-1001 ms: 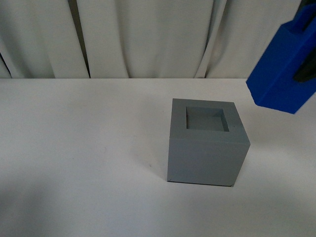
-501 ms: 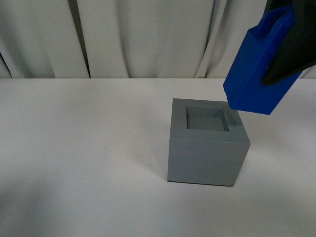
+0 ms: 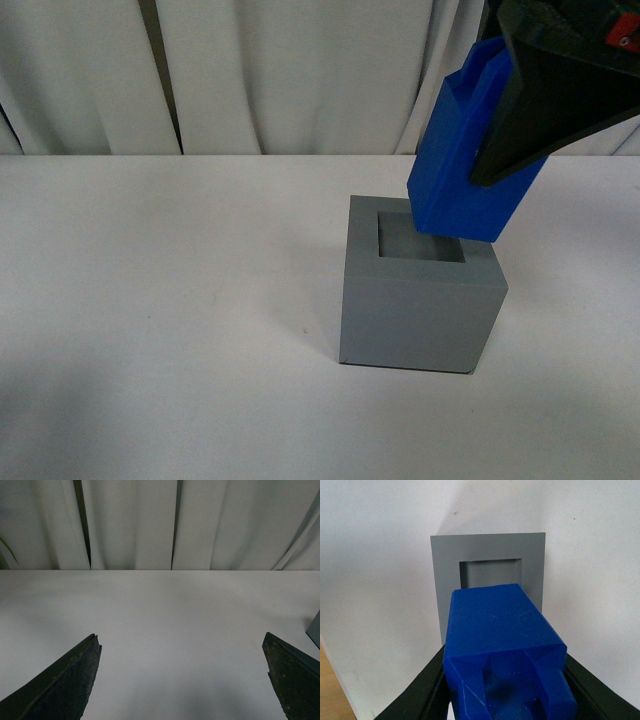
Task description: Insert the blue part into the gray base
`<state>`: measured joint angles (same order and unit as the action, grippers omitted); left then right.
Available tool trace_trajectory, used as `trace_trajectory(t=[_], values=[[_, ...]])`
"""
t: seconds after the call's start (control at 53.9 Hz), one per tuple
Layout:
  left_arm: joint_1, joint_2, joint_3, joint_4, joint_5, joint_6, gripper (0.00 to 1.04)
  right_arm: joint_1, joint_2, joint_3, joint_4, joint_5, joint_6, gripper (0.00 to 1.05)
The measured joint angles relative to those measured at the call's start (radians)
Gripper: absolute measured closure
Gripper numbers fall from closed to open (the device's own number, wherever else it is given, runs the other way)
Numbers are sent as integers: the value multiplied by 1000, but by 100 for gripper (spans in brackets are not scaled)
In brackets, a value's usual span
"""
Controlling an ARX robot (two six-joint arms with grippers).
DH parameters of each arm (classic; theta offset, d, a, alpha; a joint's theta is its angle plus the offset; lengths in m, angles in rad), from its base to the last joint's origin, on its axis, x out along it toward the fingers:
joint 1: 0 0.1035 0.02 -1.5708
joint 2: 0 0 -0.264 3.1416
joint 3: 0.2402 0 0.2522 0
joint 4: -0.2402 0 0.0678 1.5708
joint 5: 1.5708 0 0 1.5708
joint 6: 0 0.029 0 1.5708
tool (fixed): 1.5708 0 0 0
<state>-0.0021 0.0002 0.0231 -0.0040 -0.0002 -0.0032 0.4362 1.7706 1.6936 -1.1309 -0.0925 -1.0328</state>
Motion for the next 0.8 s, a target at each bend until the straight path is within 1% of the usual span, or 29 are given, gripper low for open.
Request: trace_trajectory(t=[0.797], values=[[0,0,0,0,0,0,6,19,38,-19,56,14,72,57]])
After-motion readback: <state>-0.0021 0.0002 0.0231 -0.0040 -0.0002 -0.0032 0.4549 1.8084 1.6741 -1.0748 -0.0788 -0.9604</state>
